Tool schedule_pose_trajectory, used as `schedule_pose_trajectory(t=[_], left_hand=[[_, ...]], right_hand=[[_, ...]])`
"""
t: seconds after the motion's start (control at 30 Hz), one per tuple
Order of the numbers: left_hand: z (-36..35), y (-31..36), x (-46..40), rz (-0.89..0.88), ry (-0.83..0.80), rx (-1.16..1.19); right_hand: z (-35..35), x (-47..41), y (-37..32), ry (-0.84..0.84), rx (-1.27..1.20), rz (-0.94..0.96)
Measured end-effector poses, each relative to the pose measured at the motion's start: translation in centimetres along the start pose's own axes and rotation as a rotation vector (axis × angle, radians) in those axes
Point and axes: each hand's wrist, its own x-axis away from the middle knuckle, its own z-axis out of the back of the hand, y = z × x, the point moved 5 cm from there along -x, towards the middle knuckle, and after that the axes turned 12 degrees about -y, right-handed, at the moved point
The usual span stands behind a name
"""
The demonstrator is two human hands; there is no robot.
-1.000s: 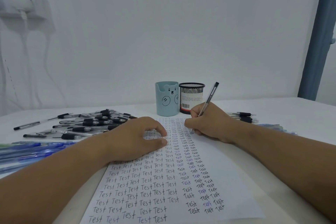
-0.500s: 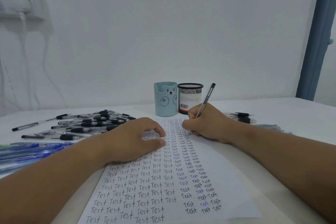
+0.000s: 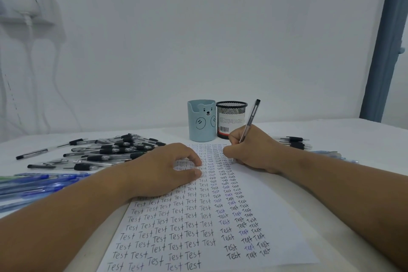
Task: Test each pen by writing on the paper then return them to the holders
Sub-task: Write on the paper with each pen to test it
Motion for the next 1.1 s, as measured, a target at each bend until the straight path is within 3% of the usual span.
schedule_pose_trajectory(t=[1.1], left_hand=[[0.01, -0.31, -0.05, -0.002, -0.017, 0.014]], right_hand=[[0.25, 0.33, 0.09, -0.004, 0.028, 0.006]])
